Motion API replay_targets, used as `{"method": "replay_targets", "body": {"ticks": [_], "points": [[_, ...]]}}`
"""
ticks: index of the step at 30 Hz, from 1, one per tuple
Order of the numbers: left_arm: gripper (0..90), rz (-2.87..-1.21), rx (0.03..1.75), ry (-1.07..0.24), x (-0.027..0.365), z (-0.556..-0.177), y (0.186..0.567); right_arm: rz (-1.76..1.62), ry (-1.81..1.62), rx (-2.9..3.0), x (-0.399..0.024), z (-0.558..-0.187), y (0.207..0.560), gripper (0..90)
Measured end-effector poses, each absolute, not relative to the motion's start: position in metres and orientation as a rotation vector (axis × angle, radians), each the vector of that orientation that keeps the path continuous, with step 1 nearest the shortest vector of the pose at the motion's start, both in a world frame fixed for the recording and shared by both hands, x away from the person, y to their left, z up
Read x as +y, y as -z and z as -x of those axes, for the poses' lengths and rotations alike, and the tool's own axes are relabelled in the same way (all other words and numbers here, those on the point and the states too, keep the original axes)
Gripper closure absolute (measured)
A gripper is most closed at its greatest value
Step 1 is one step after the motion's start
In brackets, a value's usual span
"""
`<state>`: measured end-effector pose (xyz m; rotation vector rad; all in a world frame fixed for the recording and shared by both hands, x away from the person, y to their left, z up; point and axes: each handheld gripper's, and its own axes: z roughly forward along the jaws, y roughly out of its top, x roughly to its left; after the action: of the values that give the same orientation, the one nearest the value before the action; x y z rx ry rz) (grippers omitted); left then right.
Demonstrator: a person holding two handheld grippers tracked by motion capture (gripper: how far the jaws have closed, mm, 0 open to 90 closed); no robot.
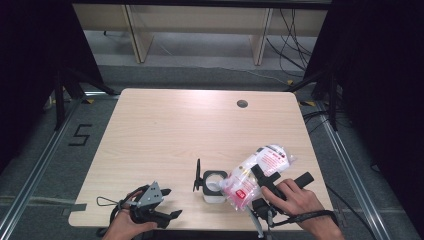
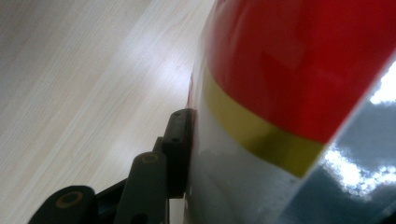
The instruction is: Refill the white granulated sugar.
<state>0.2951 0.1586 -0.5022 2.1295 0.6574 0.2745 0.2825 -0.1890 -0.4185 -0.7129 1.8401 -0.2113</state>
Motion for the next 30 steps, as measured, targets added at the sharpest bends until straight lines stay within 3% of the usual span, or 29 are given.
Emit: {"method": "replay_targets", "body": {"ticks": [30], "points": [[22.9,-2.126,0.654,-0.267,0.1576,-0.2938,0.5013,0.739,0.242,1.84,-0.1847,-0.2895,0.4106,65.1]]}}
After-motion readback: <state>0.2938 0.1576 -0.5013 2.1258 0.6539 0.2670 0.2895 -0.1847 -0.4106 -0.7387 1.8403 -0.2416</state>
